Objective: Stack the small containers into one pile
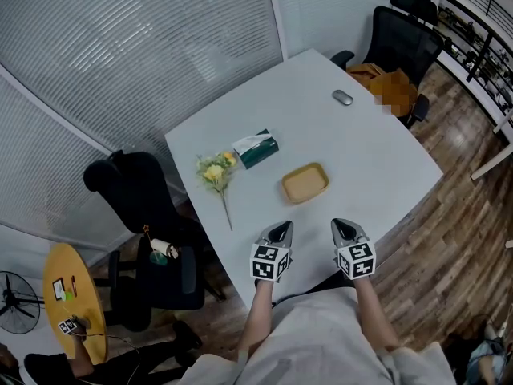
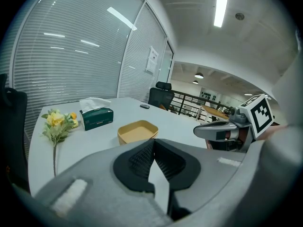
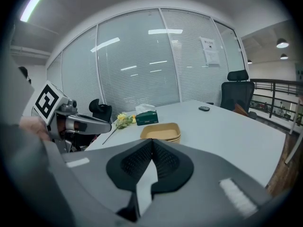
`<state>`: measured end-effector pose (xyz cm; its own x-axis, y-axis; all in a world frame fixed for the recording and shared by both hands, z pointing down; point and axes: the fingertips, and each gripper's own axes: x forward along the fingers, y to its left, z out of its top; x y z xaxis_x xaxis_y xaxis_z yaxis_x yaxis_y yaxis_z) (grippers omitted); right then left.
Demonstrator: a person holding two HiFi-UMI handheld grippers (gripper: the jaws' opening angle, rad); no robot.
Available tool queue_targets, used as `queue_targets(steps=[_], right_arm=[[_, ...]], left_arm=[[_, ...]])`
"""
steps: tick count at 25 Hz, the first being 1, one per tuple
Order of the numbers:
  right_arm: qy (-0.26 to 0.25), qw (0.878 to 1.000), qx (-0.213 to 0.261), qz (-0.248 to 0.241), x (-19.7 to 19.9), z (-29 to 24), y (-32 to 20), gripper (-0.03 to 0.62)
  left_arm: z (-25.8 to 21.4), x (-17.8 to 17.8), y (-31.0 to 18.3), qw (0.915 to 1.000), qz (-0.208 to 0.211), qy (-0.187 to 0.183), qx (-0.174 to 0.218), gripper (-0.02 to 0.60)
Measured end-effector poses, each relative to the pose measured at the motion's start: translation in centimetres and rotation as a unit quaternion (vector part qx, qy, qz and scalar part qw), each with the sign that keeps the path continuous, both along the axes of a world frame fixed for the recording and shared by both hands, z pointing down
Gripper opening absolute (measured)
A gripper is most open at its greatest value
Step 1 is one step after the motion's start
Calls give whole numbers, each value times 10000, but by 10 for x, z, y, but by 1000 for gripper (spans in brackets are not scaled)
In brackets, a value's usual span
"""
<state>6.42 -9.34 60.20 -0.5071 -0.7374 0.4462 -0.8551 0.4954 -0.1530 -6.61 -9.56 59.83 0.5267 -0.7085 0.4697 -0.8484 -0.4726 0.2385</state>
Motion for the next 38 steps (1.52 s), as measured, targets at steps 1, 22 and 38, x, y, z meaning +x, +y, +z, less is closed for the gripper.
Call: queue_targets(steps=[1,22,38], right_arm=[[11,10000,-10,-9,-1,1,0,0],[-30,9997,-200,-114,-11,7,-1,0],[-44,9998,-205,-61,-7,7,-2,0]], left_arm=[[0,-1,0,10000,-12,-8,-5,6],[4,0,1,9998,-46,-80,-188,6],[0,1,-1,9999,-70,-84,-130,6]])
